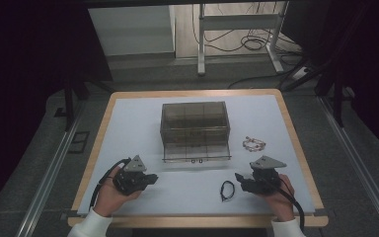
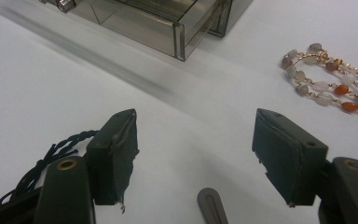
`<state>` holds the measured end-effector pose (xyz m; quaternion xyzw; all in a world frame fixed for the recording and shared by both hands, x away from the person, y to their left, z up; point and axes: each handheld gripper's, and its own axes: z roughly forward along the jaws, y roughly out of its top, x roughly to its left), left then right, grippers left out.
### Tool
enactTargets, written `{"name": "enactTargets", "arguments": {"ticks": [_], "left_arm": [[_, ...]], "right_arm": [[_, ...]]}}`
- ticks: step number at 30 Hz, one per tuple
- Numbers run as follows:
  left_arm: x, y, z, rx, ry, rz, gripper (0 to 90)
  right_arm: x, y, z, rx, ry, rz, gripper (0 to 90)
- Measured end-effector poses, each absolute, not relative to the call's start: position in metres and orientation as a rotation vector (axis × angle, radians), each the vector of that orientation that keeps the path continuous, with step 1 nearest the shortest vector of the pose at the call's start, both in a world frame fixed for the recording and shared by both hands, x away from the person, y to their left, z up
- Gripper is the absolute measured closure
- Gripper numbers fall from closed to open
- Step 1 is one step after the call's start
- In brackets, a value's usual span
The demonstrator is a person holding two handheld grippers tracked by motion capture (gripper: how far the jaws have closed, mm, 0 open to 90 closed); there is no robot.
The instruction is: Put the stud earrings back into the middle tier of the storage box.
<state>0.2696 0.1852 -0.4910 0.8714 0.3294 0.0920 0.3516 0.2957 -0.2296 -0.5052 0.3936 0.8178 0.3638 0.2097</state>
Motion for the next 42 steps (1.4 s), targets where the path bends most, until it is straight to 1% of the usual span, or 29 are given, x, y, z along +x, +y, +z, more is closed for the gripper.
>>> {"name": "enactTargets", "arguments": {"ticks": [10,20,42], "left_arm": [[0.281,0.188,-0.479,2.225,0.86,0.24,86.4],[0.296,0.183,-0.469,2.219,0.858,0.256,86.4],[0.332,0.159,-0.458,2.208,0.853,0.254,86.4]], "right_arm": [[0.296,-0.229,-0.506,1.096,2.276,1.011,31.0],[0.296,-0.229,-0.506,1.097,2.278,1.008,31.0],[0.296,-0.229,-0.507,1.096,2.282,1.008,30.9]]}}
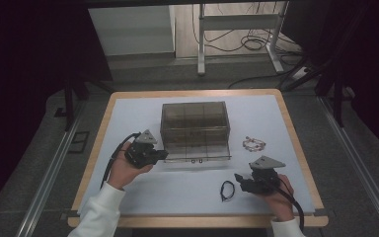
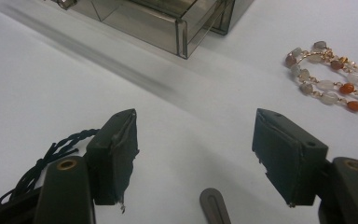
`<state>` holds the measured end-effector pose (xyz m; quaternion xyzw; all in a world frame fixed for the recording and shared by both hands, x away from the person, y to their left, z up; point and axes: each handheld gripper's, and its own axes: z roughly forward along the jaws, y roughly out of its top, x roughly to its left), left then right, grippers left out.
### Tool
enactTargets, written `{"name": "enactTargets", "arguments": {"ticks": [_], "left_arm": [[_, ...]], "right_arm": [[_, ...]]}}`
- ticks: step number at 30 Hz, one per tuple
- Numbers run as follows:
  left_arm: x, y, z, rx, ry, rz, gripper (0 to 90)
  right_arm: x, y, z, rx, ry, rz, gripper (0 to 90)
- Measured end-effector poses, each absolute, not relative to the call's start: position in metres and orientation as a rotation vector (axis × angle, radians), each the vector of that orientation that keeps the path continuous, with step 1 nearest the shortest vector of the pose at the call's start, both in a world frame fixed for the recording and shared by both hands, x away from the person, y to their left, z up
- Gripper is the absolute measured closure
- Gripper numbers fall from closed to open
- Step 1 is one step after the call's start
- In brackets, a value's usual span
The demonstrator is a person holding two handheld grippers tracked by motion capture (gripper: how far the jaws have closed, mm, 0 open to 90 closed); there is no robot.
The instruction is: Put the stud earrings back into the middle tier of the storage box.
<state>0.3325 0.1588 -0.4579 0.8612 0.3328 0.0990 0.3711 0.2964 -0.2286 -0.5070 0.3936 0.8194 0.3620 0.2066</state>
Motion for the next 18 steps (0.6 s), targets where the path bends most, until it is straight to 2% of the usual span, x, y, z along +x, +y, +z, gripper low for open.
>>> {"name": "enactTargets", "arguments": {"ticks": [18], "left_arm": [[0.36,0.143,-0.468,2.209,0.888,0.24,86.3]], "right_arm": [[0.297,-0.23,-0.507,1.099,2.28,1.011,30.9]]}}
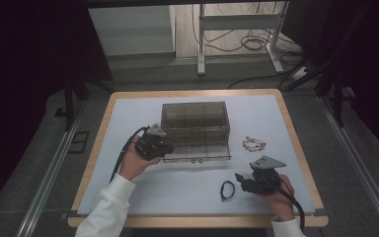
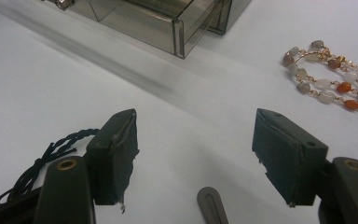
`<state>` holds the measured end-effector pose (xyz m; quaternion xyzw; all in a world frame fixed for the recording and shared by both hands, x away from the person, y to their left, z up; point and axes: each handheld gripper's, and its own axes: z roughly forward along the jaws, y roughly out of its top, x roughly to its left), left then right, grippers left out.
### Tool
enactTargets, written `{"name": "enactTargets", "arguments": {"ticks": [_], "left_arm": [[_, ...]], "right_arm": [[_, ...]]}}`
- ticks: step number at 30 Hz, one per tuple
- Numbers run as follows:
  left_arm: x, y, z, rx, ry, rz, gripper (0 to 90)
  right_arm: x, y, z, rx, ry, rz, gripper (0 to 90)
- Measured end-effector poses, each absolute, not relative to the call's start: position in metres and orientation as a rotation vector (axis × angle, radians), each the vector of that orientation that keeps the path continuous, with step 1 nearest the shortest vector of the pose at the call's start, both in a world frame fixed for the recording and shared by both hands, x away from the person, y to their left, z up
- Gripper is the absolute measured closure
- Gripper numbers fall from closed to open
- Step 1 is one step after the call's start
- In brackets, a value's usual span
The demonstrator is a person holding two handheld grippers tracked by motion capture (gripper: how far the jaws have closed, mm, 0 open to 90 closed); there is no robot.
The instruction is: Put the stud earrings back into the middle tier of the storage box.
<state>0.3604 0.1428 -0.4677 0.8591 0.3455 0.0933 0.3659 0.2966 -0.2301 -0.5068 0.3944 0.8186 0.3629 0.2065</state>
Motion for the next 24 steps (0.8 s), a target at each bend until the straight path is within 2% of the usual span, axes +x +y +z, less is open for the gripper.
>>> {"name": "enactTargets", "arguments": {"ticks": [24], "left_arm": [[0.375,0.127,-0.484,2.219,0.922,0.229,85.9]], "right_arm": [[0.297,-0.23,-0.508,1.099,2.284,1.004,30.8]]}}
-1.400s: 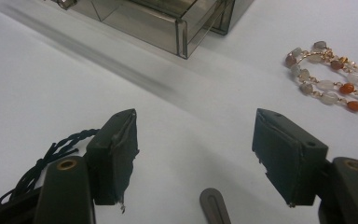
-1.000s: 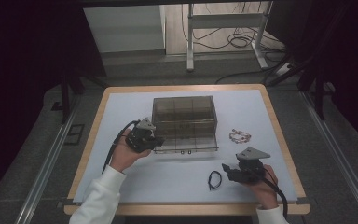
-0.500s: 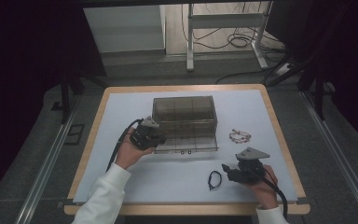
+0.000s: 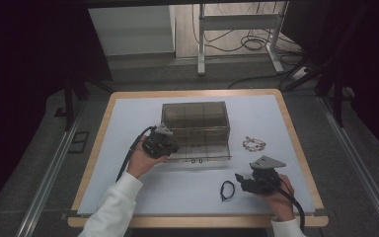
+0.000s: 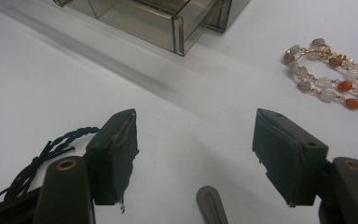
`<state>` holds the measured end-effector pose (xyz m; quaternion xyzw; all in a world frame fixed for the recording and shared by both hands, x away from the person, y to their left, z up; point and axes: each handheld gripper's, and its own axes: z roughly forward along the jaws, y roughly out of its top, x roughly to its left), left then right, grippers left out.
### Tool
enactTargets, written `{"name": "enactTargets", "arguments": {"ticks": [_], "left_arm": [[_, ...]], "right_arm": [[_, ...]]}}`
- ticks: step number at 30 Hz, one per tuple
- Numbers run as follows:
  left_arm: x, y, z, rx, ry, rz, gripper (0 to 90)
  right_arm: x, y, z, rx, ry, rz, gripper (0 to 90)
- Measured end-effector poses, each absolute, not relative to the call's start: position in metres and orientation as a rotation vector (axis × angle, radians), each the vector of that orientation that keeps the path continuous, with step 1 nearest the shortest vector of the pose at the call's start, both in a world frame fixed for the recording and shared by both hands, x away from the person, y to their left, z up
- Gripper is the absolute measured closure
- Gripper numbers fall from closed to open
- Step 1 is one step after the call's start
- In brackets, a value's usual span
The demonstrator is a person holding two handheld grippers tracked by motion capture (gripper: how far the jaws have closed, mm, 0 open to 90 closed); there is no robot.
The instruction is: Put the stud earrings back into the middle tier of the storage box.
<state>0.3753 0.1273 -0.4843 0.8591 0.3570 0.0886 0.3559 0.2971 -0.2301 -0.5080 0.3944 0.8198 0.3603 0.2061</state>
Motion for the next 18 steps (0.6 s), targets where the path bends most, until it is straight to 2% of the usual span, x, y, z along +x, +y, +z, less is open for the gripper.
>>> {"name": "enactTargets", "arguments": {"ticks": [5,18], "left_arm": [[0.375,0.127,-0.486,2.22,0.927,0.222,83.8],[0.362,0.142,-0.469,2.117,0.937,0.257,55.6]], "right_arm": [[0.297,-0.23,-0.508,1.095,2.284,1.003,30.8],[0.297,-0.231,-0.507,1.096,2.281,1.001,30.8]]}}
